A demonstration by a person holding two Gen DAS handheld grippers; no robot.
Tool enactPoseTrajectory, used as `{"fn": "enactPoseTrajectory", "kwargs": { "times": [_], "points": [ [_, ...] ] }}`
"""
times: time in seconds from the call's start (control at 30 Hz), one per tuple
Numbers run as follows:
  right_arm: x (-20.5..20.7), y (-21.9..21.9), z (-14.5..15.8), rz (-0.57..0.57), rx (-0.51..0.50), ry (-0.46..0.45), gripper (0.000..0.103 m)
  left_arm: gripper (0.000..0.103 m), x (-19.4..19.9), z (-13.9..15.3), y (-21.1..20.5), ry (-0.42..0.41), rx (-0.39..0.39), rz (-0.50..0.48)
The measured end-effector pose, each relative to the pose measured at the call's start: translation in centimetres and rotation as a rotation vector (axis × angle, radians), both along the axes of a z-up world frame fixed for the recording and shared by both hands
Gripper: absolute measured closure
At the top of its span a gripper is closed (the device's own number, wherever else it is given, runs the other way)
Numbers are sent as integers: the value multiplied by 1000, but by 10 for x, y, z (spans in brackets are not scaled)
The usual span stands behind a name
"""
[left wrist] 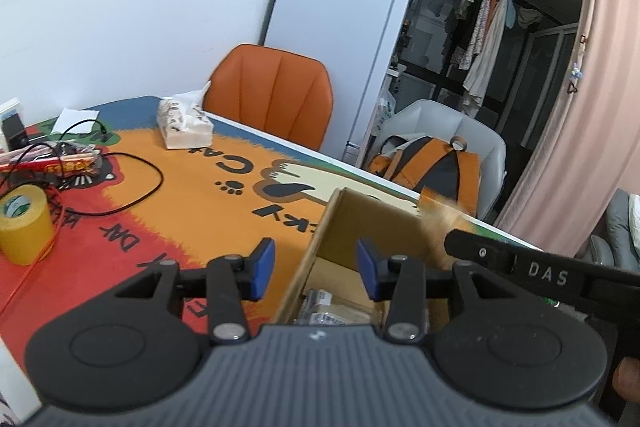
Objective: Organize snacks
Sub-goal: 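Carry both snacks over the cardboard box and open both tools to drop them, then move both open tools from the box back over the remaining snacks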
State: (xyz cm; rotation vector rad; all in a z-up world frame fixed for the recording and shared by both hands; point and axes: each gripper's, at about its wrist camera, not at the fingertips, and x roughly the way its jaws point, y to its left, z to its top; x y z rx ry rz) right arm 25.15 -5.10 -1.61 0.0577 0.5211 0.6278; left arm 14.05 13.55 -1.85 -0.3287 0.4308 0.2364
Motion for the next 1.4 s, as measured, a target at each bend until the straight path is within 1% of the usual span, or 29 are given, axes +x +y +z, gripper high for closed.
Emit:
{"fn": "enactPoseTrajectory", "kwargs": {
  "times": [0.03,0.07,0.2,0.27,0.33,0.4,0.5,0.57,0.63,0.83,1.1,1.2,1.4],
  "points": [
    [0,0,0,-1,-3,-1,45,54,-1,-1,1,2,-3,4],
    [-2,0,0,-4,-2,-6,43,53,-2,-1,1,3,-3,4],
    [-8,-10,-2,-7,-7,11,43,45,-3,-2,-1,10,-5,-4],
    [-11,-16,-2,-19,-10,15,43,39,-5,-1,-5,3,-2,-10],
    [-14,-22,-1,-24,-10,19,41,24,-7,0,-9,-5,2,-10],
    [-18,-29,0,-29,-11,15,38,19,-10,2,-13,-16,8,-7],
    [-23,-38,2,-38,-12,10,34,17,-12,4,-16,-18,5,-13],
    [-26,-44,3,-43,-8,5,27,15,-15,6,-20,-19,8,-15],
    [-30,-51,4,-49,-3,-5,22,11,-17,6,-23,-20,13,-20],
    [-39,-69,7,-70,10,-19,12,9,-22,8,-32,-22,16,-33],
    [-47,-91,3,-106,9,-14,10,9,-28,12,-46,-35,23,-53],
    [-50,-99,3,-116,9,-18,7,9,-28,13,-53,-39,29,-68],
    [-53,-117,1,-150,7,-17,7,7,-29,14,-71,-49,42,-105]
  ]
}}
